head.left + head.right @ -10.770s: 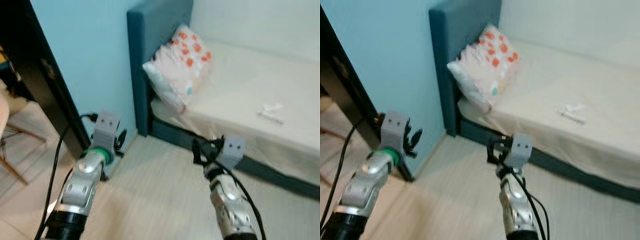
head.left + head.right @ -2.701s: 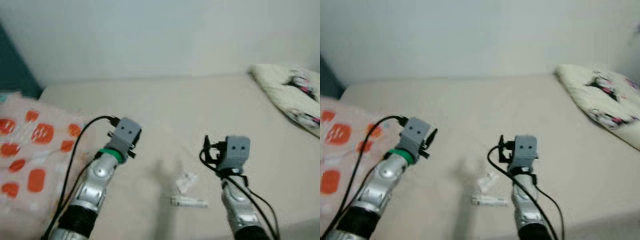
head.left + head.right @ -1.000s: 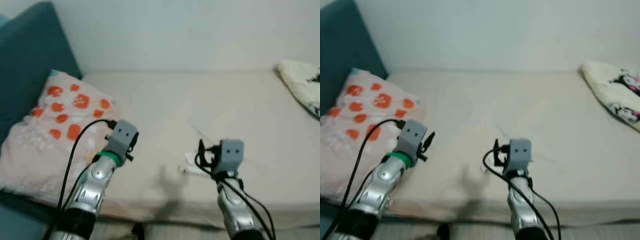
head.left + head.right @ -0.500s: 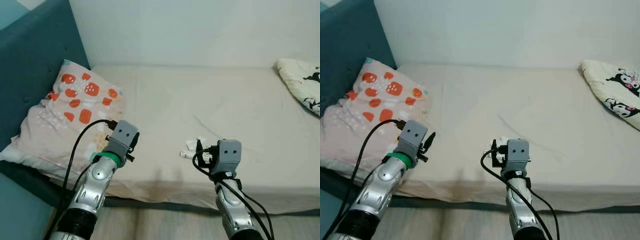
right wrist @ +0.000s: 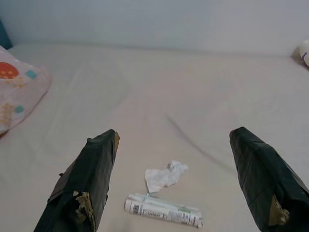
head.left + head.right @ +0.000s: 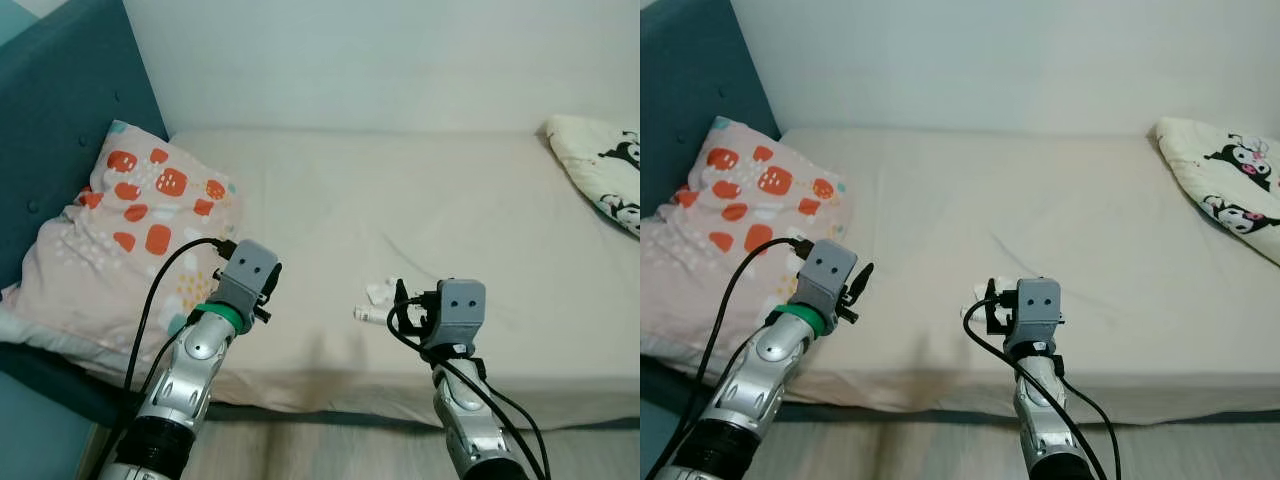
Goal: Clean up the room
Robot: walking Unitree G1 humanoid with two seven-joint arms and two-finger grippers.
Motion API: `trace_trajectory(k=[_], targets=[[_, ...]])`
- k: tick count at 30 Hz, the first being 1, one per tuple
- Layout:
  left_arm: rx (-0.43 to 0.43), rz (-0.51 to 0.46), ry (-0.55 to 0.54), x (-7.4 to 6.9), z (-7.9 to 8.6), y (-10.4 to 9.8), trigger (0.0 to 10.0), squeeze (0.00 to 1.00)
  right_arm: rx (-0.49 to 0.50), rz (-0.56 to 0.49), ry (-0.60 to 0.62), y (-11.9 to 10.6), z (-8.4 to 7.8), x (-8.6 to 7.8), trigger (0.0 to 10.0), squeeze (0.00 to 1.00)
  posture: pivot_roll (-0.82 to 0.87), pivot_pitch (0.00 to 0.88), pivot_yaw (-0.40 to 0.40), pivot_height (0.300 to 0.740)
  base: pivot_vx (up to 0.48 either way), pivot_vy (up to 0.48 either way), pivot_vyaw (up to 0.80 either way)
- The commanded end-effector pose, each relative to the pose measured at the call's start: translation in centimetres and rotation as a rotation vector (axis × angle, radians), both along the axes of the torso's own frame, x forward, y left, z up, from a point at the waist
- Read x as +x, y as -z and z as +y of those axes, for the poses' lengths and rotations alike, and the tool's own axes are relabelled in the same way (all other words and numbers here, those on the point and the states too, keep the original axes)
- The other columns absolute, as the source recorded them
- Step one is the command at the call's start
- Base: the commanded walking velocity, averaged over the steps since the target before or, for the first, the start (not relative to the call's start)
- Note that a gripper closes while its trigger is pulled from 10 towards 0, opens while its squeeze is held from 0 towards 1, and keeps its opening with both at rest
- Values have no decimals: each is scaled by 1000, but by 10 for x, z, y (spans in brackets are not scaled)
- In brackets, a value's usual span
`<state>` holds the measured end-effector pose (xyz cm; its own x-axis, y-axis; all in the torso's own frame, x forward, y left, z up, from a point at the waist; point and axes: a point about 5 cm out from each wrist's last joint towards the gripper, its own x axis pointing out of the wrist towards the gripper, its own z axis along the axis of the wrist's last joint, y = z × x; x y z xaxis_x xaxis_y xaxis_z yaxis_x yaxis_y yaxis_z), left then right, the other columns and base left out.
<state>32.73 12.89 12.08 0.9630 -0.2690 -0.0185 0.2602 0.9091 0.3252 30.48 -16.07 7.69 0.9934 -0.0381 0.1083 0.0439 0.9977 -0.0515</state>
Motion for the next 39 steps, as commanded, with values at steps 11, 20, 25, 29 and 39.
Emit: trace_trajectory(k=[11,20,25,29,39], targets=[[-5,12,-1,-1,-1,3,10000,0,5,15,3,4,-1,-1,10000,0,56,30,55,740,254,0,0],[-5,14,-4,0,-1,3,10000,0,5,17,4,5,-1,-2,10000,0,56,30,55,740,0,0,0],[-6,14,-4,0,0,4,10000,0,6,17,4,5,-1,-2,10000,0,56,30,55,740,0,0,0],[-2,12,-2,0,0,3,10000,0,10,19,4,5,-1,-1,10000,0,59,31,57,740,0,0,0],[5,17,3,0,-1,4,10000,0,14,22,5,6,-1,-2,10000,0,59,31,59,740,0,0,0]])
